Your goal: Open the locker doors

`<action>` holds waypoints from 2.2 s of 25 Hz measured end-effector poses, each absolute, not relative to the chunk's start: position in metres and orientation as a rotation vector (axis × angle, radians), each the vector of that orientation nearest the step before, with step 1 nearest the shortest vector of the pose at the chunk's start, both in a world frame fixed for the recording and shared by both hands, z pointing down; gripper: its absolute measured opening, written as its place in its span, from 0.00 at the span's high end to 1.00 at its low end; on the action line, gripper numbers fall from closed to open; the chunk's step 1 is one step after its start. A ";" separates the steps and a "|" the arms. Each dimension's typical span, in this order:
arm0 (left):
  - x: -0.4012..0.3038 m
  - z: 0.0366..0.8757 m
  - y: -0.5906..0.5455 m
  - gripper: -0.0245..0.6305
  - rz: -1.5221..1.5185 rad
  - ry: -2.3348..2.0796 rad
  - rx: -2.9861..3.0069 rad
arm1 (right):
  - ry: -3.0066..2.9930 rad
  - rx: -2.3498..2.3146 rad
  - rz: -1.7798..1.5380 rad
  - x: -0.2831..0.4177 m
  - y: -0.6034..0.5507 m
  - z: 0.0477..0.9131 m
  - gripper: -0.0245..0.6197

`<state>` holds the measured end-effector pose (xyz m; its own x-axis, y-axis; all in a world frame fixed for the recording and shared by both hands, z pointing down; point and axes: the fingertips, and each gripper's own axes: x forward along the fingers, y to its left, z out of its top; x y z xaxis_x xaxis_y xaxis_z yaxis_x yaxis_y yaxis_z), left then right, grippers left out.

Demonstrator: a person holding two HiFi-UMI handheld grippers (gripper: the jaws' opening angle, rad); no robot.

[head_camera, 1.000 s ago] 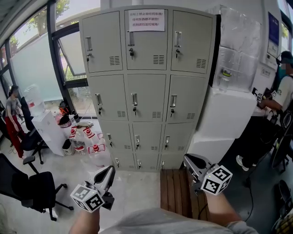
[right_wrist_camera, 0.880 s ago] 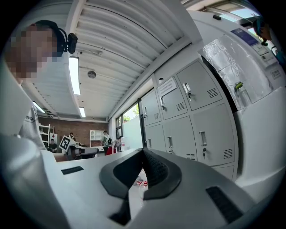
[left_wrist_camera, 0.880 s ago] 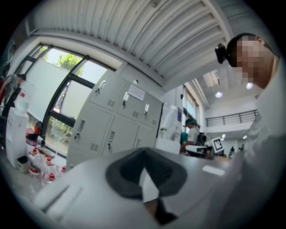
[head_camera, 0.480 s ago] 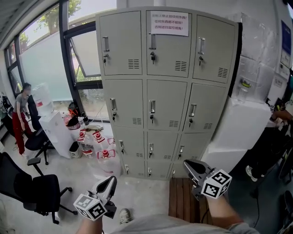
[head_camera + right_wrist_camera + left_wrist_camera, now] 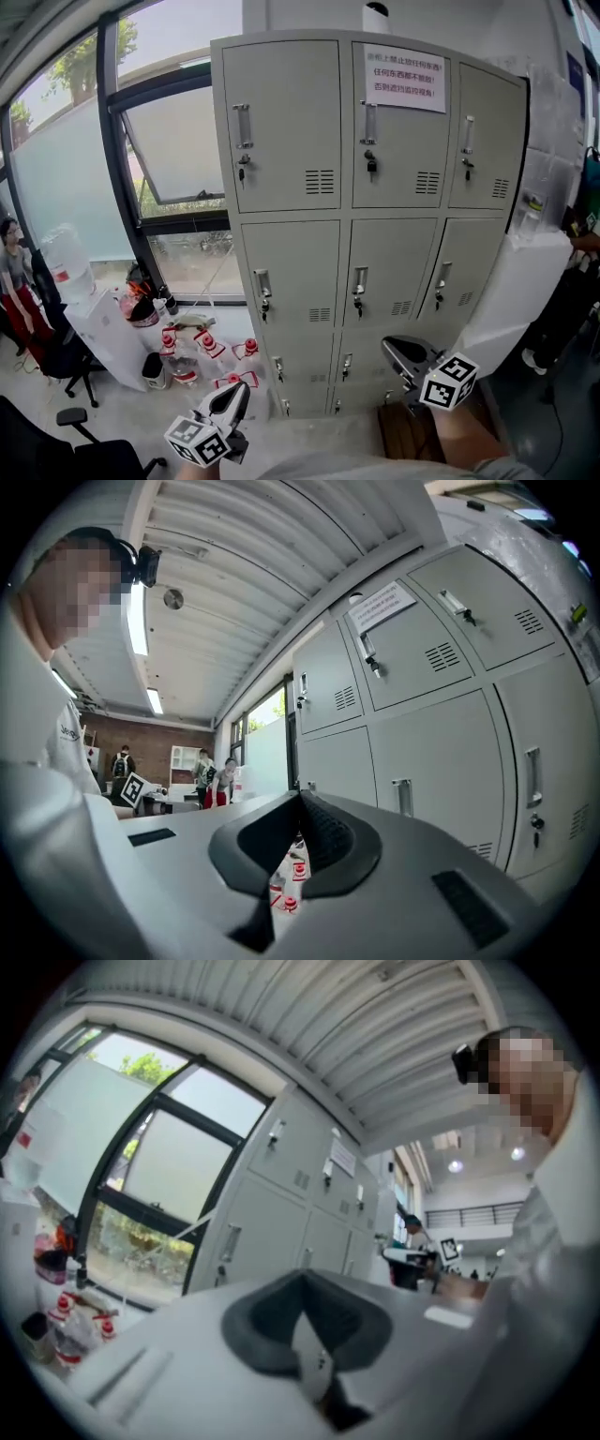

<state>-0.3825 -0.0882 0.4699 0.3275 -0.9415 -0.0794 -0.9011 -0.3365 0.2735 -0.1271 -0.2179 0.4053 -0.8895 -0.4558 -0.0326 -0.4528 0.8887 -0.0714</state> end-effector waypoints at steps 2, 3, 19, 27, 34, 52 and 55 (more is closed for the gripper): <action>-0.421 0.458 -0.114 0.96 -0.317 -1.676 2.444 | 2.983 -0.767 -0.082 -0.157 -0.238 0.396 0.95; -0.437 0.453 -0.126 0.96 -0.314 -1.670 2.458 | 2.974 -0.786 -0.077 -0.171 -0.248 0.393 0.95; -0.529 0.341 -0.253 0.96 -0.398 -1.658 2.615 | 2.961 -0.822 0.180 -0.317 -0.339 0.309 0.95; -0.540 0.276 -0.268 0.96 -0.371 -1.739 2.681 | 2.897 -0.757 0.432 -0.391 -0.353 0.188 0.95; -0.543 0.232 -0.268 0.96 -0.375 -1.780 2.705 | 2.864 -0.699 0.465 -0.445 -0.361 0.090 0.94; -0.559 0.218 -0.243 0.96 -0.342 -1.865 2.731 | 2.854 -1.018 0.545 -0.497 -0.407 0.042 0.79; -0.564 0.218 -0.239 0.96 -0.352 -1.870 2.726 | 2.850 -1.036 0.520 -0.500 -0.408 0.039 0.79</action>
